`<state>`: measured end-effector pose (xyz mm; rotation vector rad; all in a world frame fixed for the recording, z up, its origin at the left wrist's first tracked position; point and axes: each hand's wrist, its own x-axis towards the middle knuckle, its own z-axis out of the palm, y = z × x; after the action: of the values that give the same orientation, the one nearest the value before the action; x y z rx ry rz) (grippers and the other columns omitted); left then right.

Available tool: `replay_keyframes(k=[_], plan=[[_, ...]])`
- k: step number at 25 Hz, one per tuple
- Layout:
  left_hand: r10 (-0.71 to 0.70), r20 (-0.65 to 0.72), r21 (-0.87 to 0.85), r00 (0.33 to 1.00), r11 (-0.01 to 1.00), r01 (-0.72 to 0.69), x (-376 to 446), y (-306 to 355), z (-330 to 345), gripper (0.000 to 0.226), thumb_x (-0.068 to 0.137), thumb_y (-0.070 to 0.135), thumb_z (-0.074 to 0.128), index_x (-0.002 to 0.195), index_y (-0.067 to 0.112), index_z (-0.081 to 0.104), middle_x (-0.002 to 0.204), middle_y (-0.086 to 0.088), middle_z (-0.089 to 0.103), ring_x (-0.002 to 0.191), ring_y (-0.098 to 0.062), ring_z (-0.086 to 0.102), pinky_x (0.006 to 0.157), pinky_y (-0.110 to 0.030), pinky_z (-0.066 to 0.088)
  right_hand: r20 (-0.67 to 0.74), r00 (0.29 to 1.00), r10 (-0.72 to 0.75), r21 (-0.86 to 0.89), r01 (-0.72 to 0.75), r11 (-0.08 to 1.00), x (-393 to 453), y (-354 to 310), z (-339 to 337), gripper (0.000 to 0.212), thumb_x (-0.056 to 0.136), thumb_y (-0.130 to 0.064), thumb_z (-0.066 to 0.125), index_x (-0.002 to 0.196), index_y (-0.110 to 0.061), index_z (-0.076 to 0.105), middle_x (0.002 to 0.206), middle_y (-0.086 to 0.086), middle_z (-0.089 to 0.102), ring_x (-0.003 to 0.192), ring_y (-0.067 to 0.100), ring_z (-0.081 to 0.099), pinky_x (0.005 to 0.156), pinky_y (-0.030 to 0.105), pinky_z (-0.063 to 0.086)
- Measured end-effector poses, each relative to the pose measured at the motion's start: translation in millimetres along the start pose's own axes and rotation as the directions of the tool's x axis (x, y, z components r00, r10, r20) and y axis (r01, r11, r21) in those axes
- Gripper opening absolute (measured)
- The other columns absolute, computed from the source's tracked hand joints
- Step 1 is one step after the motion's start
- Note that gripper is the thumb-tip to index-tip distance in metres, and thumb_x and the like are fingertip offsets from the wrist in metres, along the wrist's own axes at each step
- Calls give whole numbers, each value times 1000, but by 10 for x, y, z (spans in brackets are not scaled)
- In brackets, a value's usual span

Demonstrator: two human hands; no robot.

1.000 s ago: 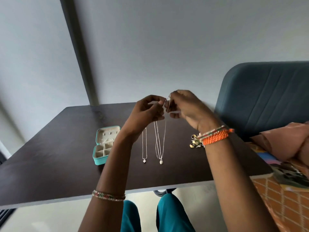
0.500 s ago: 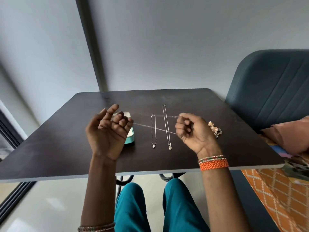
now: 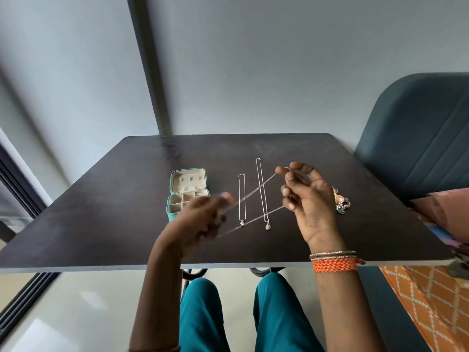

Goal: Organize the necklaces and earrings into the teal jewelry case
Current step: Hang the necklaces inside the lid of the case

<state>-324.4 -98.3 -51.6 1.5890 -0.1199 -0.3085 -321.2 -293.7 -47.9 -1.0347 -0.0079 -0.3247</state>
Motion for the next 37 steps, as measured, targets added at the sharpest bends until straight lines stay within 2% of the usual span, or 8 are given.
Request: replay_keyframes(k=[3,10,14,18,22,26,30,37], plan=[[178,317,172,931,955,-242,-97,4,159,29,84,38,56,90,13,70,44,6,39,36,-5,28,35,-14,24,44,919,-392,-657,322,681,0,178,-25,18,89,-2,59,90,-20,64,85,-1,74,50,1,54,48,19,44],[308,-293,-527,905,738,-422,72,150,67,42,100,21,38,65,18,61,45,8,36,39,-4,35,42,-16,38,334,894,-299,-823,431,370,-16,214,14,15,88,-32,64,78,-22,69,54,-13,60,53,0,59,50,23,45],[163,-327,-827,931,427,-365,116,97,4,26,97,27,44,76,16,55,56,9,51,51,-1,51,59,-15,51,153,988,-20,-264,61,963,26,97,76,22,80,-33,65,64,-18,66,50,-7,51,48,7,45,65,27,42],[115,-303,-885,946,333,-324,163,57,61,12,90,19,52,82,15,59,64,5,58,57,-3,54,59,-15,52,234,964,123,463,-222,858,42,-69,-11,25,83,-28,52,63,-18,65,50,-8,47,54,7,51,83,29,49],[144,-226,-931,963,259,-257,164,68,179,12,82,13,57,92,10,63,75,0,65,64,-8,60,62,-19,54,121,975,187,397,-220,891,89,-30,23,22,92,-25,50,75,-15,59,46,-10,44,40,1,39,46,17,41],[195,-208,-836,958,473,-278,155,129,224,21,93,14,45,110,9,57,91,-8,69,77,-15,66,71,-24,56,265,954,-140,-706,291,645,98,32,107,24,86,-34,60,72,-15,66,54,-8,62,50,3,53,52,27,42],[183,-86,-510,979,836,-201,91,215,348,25,98,24,36,106,10,56,82,-8,66,70,-16,64,68,-28,53,593,783,184,-729,426,536,-34,-224,484,23,86,-29,64,76,-9,70,60,2,65,52,9,56,55,24,46],[142,74,-498,987,863,-87,-23,238,317,31,95,39,32,95,16,53,72,-3,63,46,-12,48,41,-18,35,563,825,57,-743,474,473,92,-420,484,20,91,-26,61,83,-12,71,54,-14,63,47,-6,53,51,9,37]])
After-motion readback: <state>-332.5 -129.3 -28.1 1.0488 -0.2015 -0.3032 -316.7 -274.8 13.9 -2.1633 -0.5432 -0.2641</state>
